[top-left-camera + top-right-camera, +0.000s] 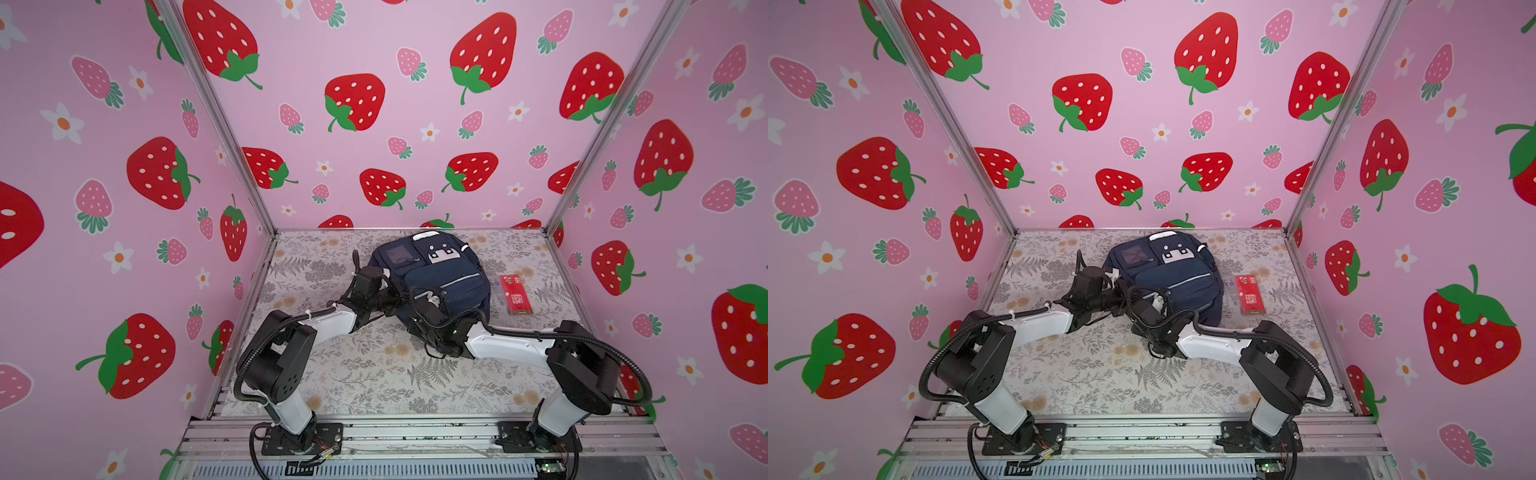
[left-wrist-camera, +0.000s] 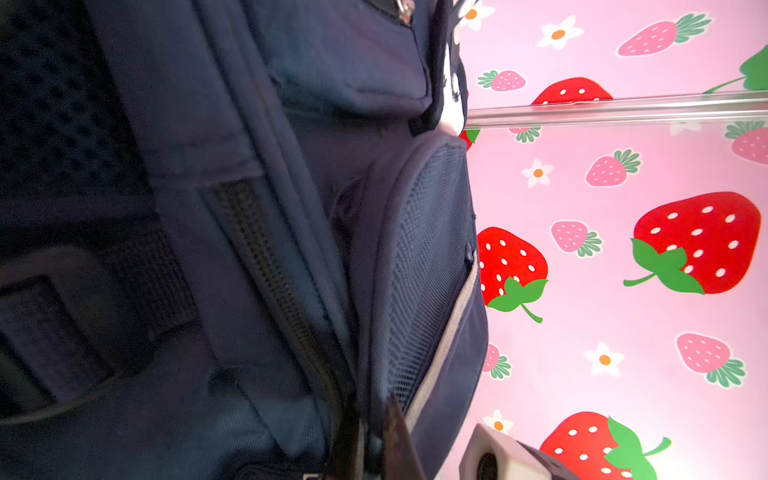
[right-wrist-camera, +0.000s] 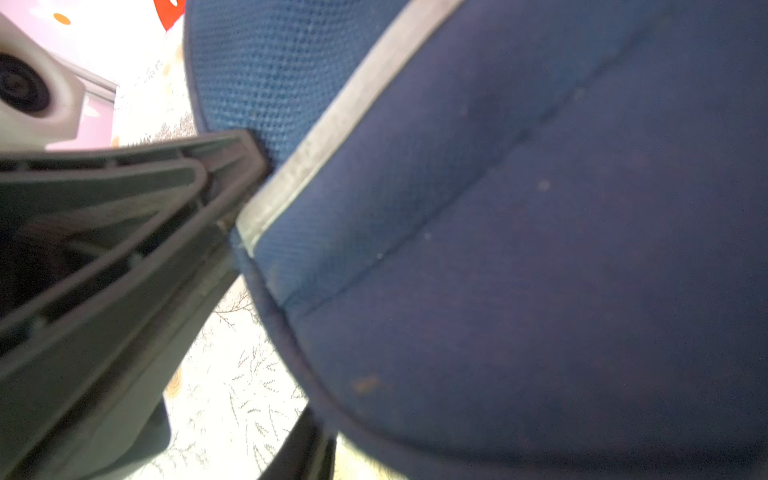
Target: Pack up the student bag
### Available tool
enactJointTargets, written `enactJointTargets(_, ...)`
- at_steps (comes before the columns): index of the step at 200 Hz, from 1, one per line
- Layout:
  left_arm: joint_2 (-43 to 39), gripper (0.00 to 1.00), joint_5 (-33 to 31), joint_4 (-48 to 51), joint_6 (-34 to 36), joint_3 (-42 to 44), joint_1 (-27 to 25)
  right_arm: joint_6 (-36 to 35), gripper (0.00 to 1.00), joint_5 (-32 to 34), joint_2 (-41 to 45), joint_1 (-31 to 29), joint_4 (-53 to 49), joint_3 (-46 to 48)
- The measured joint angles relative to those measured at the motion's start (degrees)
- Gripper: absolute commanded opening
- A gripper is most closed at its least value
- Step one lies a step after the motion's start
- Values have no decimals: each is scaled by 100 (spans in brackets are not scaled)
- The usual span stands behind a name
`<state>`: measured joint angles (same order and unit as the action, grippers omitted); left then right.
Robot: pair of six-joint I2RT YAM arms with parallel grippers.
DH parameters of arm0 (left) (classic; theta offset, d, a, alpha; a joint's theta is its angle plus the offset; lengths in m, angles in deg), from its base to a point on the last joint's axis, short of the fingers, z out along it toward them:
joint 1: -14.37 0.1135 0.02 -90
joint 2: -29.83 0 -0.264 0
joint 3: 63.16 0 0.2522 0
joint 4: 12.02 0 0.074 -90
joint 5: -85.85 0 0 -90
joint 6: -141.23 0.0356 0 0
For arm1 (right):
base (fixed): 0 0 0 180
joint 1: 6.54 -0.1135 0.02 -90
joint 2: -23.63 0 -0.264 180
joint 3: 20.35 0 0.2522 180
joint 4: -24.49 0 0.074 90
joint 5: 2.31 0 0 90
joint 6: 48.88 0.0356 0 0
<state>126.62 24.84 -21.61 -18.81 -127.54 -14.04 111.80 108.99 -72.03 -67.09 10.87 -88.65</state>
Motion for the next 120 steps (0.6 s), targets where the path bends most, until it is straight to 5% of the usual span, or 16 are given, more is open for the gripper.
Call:
enactJointTargets(89,-55,0,-57,-87,13,48,-9,7,0,612,-146,-35,179,59)
enactJointTargets(120,-55,0,-92,-70,22,48,-22,-96,0,575,-127,-35,393,195)
